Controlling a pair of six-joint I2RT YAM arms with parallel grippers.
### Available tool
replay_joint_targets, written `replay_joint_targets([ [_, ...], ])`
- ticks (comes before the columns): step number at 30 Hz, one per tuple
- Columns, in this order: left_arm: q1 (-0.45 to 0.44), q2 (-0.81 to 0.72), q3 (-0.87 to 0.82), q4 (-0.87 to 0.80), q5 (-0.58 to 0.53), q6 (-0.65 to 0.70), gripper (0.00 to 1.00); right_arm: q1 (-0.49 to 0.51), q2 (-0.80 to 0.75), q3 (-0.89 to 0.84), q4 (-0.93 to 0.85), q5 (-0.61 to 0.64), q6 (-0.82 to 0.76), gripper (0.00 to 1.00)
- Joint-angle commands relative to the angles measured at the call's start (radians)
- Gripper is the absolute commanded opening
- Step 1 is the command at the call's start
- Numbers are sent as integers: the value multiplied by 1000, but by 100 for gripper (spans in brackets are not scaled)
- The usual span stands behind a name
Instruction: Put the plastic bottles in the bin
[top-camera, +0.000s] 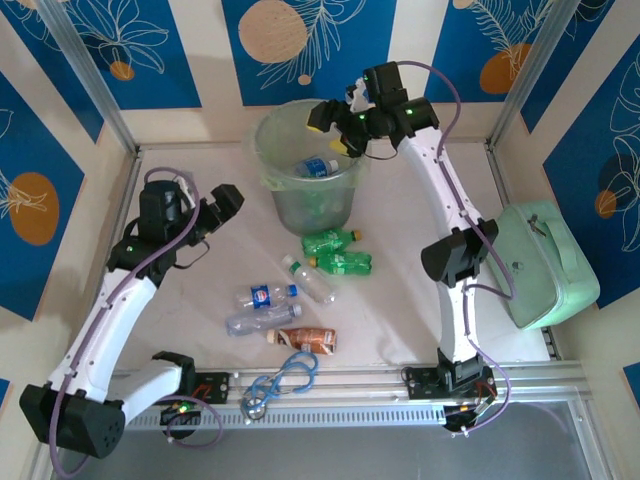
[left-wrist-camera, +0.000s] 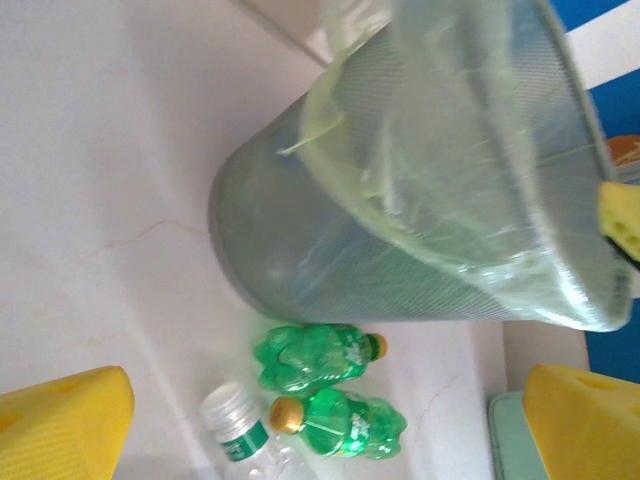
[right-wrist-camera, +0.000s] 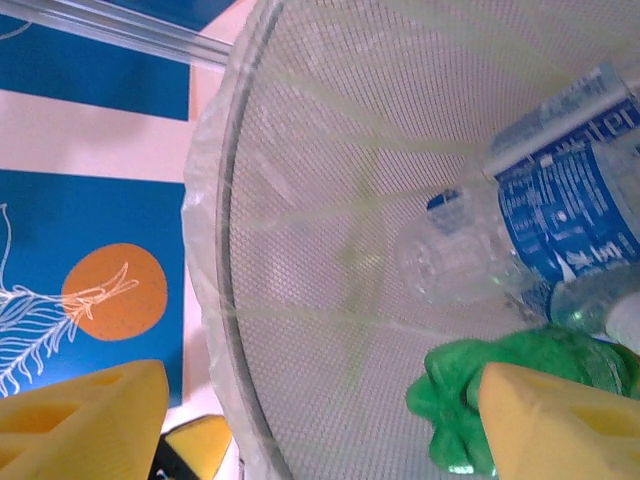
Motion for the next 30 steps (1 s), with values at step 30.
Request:
replay_joint_targets([
  [30,8,-109,-329,-139,48,-224,87,96,-722,-1373,346,286,-83,85],
])
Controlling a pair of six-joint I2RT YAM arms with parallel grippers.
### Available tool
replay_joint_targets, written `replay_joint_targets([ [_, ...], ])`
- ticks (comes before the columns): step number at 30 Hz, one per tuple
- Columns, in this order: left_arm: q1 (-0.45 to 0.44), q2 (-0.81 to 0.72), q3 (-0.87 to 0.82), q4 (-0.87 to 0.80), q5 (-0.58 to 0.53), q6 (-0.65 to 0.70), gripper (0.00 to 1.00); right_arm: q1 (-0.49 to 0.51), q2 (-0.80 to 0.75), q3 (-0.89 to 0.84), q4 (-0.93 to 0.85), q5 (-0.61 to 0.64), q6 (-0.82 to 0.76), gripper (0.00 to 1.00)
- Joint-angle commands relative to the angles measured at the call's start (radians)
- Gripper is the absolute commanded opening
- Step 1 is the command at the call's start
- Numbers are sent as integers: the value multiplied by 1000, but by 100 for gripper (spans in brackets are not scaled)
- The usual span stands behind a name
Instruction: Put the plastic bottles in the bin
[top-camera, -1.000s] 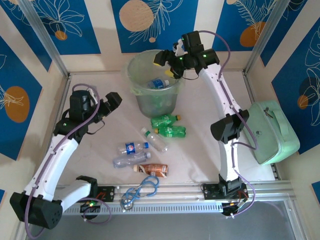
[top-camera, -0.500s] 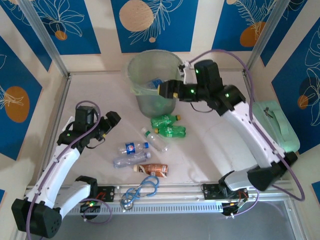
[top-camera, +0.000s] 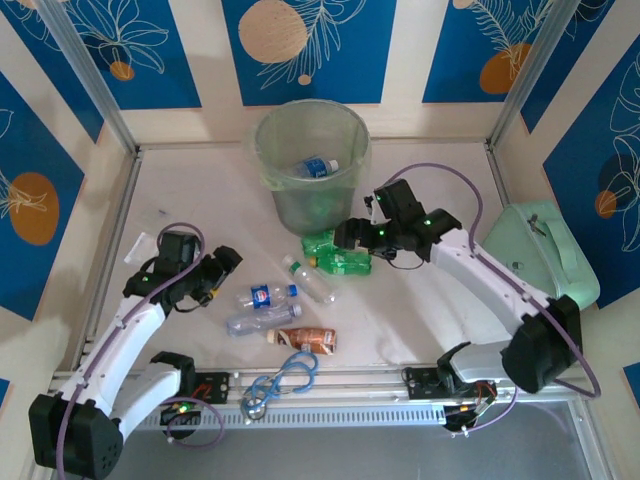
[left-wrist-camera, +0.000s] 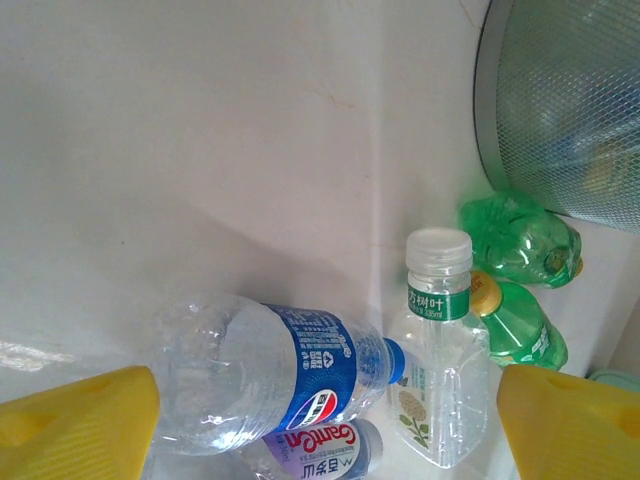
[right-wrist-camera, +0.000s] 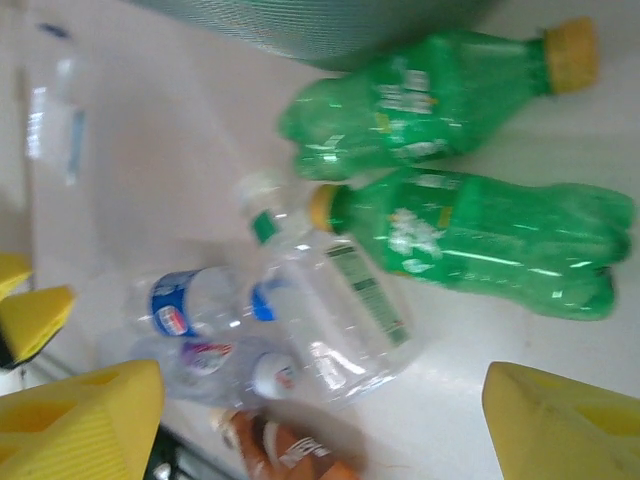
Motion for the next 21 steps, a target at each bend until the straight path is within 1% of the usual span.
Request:
replay_joint_targets([
  [1,4,9,21,20,17,-21,87,-30,49,-24,6,43,15,86],
  [3,3,20,28,32,20,-25,87,-52,99,-20,-6,52,15,85],
  [5,4,26,30,37,24,-25,87,-72,151,-12,-8,18,11,84],
  [7,4,29,29,21,22,-25,87,-63,167,-12,-1,-2,4,83],
  [9,4,24,25,-8,11,-25,87,-21,159,-15,14,-12,-19,83],
  [11,4,12,15,-28,-2,-29,87,48,156,-7,-1,9,-46,83],
  [16,5,6,-6,-15,-6,-43,86,196,181,22,-47,50,-84,81],
  [21,5,17,10,3,-5,-41,86,270,263,74,-102,103,-122,82],
])
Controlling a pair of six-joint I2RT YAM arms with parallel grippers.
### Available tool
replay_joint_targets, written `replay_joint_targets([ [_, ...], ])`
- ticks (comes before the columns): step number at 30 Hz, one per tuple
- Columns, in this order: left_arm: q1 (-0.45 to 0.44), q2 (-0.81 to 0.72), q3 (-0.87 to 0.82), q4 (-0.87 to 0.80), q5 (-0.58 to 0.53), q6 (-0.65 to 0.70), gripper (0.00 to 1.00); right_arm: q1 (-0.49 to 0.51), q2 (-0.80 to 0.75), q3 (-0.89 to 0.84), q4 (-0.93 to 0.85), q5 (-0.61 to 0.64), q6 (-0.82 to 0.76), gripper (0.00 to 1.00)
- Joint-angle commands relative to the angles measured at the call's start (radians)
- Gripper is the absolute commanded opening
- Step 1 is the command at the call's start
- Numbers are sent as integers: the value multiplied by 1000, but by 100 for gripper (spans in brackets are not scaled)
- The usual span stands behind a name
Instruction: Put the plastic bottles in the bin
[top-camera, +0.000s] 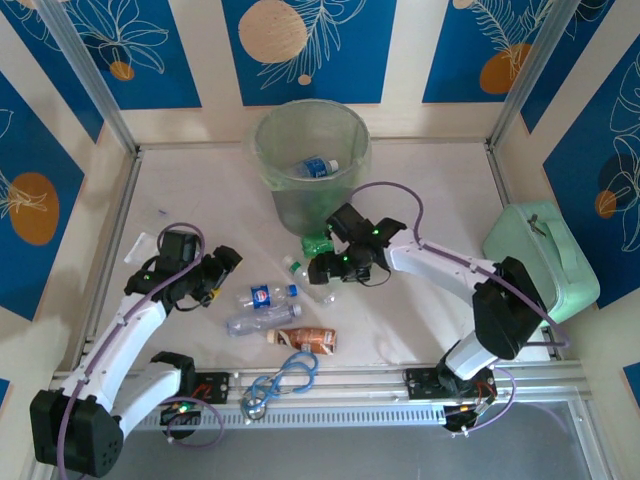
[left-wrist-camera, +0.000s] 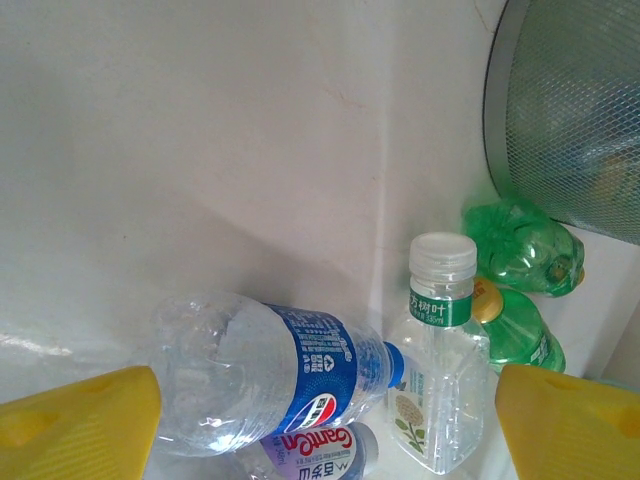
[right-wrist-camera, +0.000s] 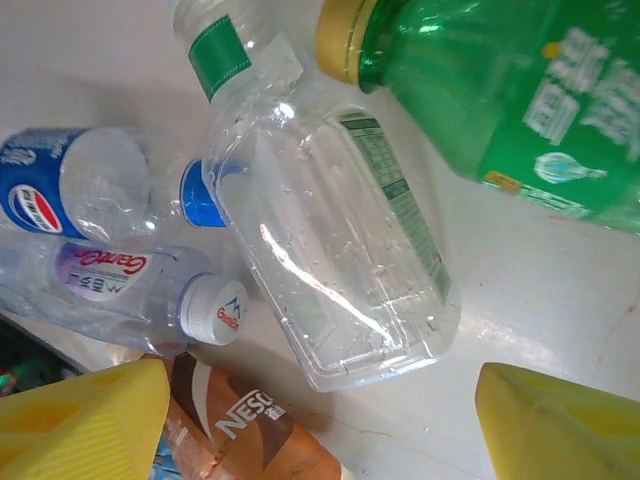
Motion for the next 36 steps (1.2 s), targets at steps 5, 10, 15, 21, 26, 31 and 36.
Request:
replay_joint_targets([
  [5,3,5,20,4,-8,-2,87,56,115,100,-98,86,-89,83],
  [10,5,5,12,19,-8,-11,86,107,194,158,-133,139,-122,82],
  [15,5,6,6,26,-8,-13,86,133,242,191,-153,173,-136,82],
  [21,5,7,-3,40,-5,-15,86,136,289,208,-168,192,-131,80],
  [26,4,12,-6,52,-3,-16,86,141,313,210,-165,192,-132,74],
  [31,5,22,19,41,-19,13,87,150,307,208,-161,206,-132,66],
  [36,5,45,61,49,-8,47,86,164,266,214,-169,220,-136,58],
])
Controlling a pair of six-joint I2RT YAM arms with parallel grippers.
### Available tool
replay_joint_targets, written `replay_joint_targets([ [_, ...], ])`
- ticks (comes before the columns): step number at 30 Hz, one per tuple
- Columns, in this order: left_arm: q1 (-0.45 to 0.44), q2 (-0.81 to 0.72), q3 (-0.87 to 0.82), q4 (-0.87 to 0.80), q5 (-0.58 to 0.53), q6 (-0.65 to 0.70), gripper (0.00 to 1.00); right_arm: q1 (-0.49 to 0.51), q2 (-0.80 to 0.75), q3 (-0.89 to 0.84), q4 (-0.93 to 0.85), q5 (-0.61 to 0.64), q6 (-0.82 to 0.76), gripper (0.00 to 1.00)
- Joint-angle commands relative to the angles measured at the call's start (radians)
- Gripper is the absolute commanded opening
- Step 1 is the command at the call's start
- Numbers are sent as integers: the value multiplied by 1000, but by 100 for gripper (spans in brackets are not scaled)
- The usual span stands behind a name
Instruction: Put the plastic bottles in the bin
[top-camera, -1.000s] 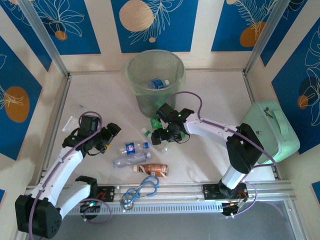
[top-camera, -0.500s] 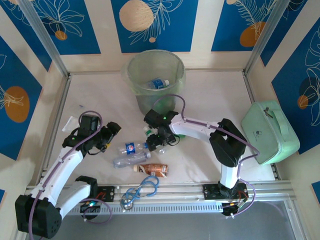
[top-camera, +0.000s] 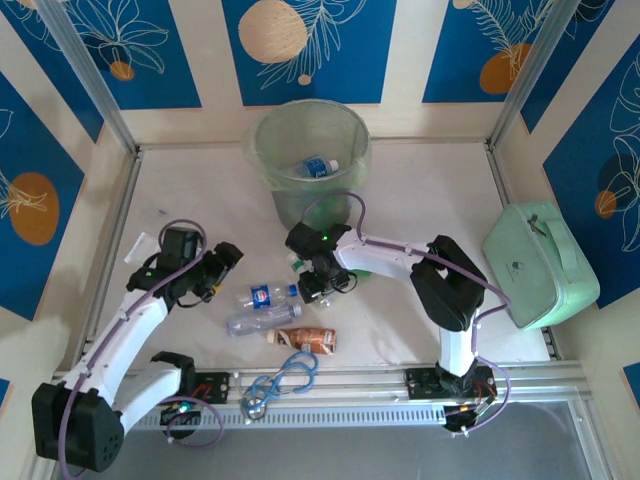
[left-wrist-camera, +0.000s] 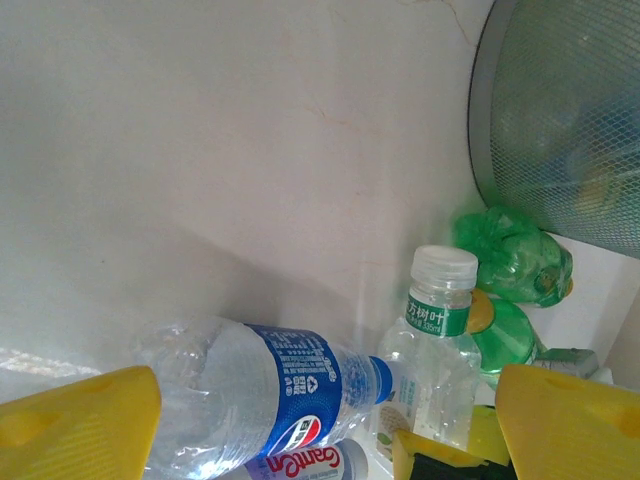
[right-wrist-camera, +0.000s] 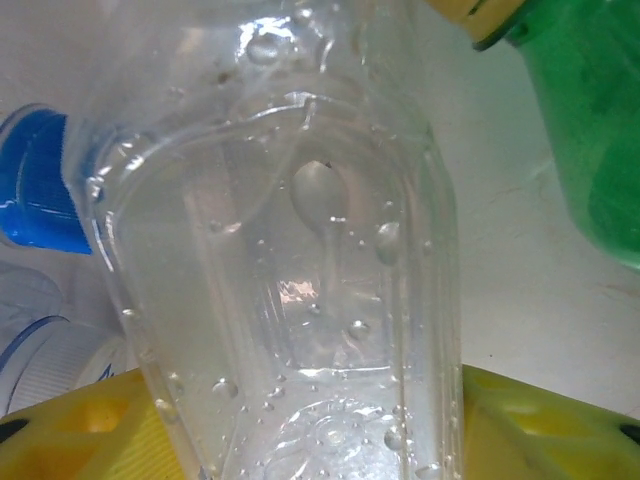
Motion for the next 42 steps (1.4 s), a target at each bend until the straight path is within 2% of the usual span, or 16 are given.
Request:
replay_joint_targets([
  [1,5,11,59,7,-2,45,87,19,-45,34,-38,24,-6,57],
  [8,4,31,141,91,59,98,86,39,-143,101,-77,9,2,53],
  [15,-14,87,193,226,187,50,84,79,-255,157,-18,-69,-25,53],
  [22,-62,108,243,319,227,9,83,106,-243,257,-51,-81,-67,52],
  [28,-79,116,229,364,260,-1,77,109,-232,290,-59,-98,-72,52],
  [32,-81,123,218,389,279,-4,65,112,-228,306,-59,-102,-72,52],
  [37,-82,138,226,419,300,-3,40,103,-226,312,-59,-103,-72,52],
  [42,-82,145,225,435,299,-6,28,86,-243,296,-45,-114,-59,52],
])
